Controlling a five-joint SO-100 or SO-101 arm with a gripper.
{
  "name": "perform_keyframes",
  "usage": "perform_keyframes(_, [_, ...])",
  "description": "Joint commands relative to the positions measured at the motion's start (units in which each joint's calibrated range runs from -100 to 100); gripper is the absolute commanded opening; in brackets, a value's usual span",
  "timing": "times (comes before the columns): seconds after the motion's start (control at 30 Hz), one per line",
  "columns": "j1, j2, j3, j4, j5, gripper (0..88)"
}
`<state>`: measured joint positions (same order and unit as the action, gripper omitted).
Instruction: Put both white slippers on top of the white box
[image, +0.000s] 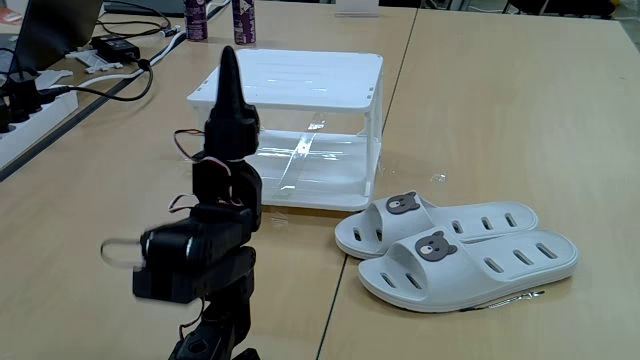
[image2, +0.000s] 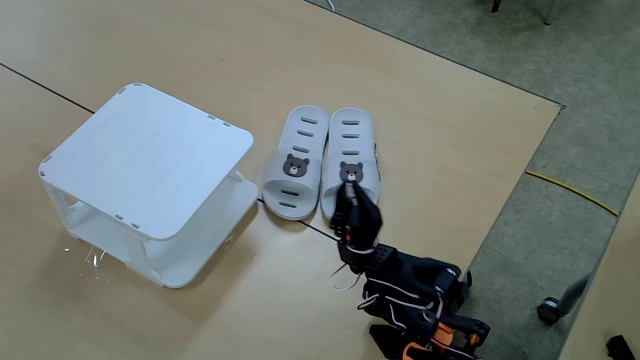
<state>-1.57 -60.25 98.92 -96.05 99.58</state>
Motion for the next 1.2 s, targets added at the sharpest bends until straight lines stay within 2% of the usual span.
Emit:
perform_keyframes(0.0, [0.5,18.6,0.1,0.2,0.4,0.8])
perform_keyframes(0.27, [0.7,50.3,0.1,0.2,0.4,1.3])
perform_keyframes(0.43, [0.7,62.6,0.4,0.2,0.4,1.4])
perform_keyframes(0.63, [1.2,70.0,-1.4,0.2,0.4,1.6])
perform_keyframes(0.8, [4.8,77.5,-6.3,0.2,0.4,13.2])
perform_keyframes(1.17, [12.5,92.5,-31.6,0.1,0.4,14.3])
